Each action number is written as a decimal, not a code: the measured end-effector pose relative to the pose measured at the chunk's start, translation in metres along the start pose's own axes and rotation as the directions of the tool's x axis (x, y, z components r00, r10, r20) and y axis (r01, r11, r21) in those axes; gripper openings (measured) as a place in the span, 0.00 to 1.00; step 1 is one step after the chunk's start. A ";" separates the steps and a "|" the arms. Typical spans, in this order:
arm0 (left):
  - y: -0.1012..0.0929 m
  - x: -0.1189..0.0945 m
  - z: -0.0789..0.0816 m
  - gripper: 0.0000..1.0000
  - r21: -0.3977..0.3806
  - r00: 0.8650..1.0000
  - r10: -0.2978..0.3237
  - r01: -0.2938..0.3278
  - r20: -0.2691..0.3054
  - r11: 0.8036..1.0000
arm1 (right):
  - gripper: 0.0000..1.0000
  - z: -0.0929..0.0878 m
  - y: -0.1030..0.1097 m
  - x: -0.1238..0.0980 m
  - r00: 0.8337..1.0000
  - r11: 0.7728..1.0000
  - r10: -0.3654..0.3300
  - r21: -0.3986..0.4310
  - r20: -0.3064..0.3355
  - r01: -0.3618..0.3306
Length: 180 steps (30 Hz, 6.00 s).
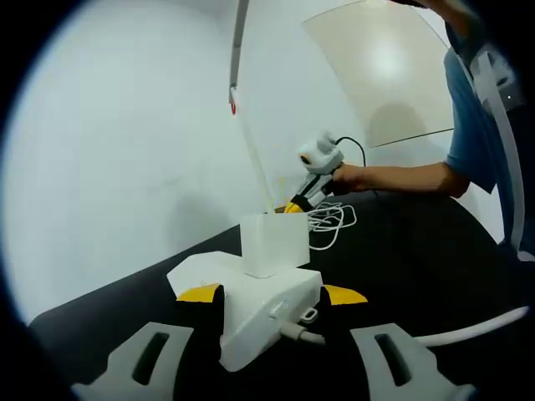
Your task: Insert the desk lamp plug into the socket, turn on the power strip switch, turn on the lamp switch, then turn off the lamp switch, turn off the power strip switch, and remove the plug from the socket.
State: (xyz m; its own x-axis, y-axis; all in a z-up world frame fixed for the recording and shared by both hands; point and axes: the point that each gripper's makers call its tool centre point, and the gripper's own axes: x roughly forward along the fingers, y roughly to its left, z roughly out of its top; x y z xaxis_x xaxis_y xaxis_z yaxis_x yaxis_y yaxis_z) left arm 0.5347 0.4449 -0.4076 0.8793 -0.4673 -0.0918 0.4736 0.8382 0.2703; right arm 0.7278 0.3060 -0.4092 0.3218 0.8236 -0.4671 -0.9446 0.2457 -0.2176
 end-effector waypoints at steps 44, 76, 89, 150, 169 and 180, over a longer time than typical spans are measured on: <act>-0.002 -0.001 0.000 0.44 -0.001 1.000 0.003 -0.003 -0.001 1.000 | 0.03 0.001 0.004 0.001 1.000 1.000 -0.019 -0.018 -0.006 0.019; 0.000 -0.003 0.001 0.44 -0.024 0.998 0.027 -0.028 -0.048 0.999 | 0.03 0.032 -0.016 -0.024 0.983 0.987 -0.015 0.159 0.183 -0.015; -0.005 -0.009 0.012 0.47 -0.061 0.999 0.044 -0.044 -0.003 0.997 | 0.05 0.043 -0.019 -0.031 0.976 0.987 -0.034 0.159 0.216 0.000; 0.017 -0.029 0.050 0.89 -0.229 0.969 0.094 -0.040 0.230 0.973 | 0.96 0.055 0.054 -0.122 0.978 0.985 -0.081 0.165 0.193 0.049; 0.011 -0.029 0.049 0.89 -0.230 0.970 0.083 -0.029 0.227 0.973 | 0.96 0.039 0.067 -0.137 0.980 0.975 -0.084 0.217 0.180 0.044; 0.009 -0.029 0.049 0.89 -0.225 0.973 0.082 -0.032 0.215 0.974 | 0.96 0.050 0.079 -0.168 0.973 0.977 -0.120 0.200 0.197 0.080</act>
State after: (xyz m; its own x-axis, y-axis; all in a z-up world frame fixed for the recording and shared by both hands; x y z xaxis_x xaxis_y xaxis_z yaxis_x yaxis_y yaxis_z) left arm 0.5111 0.4526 -0.3550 0.8840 -0.4463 0.1391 0.4438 0.8947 0.0505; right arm 0.5953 0.2127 -0.3048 0.4138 0.8727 -0.2593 -0.9096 0.4079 -0.0787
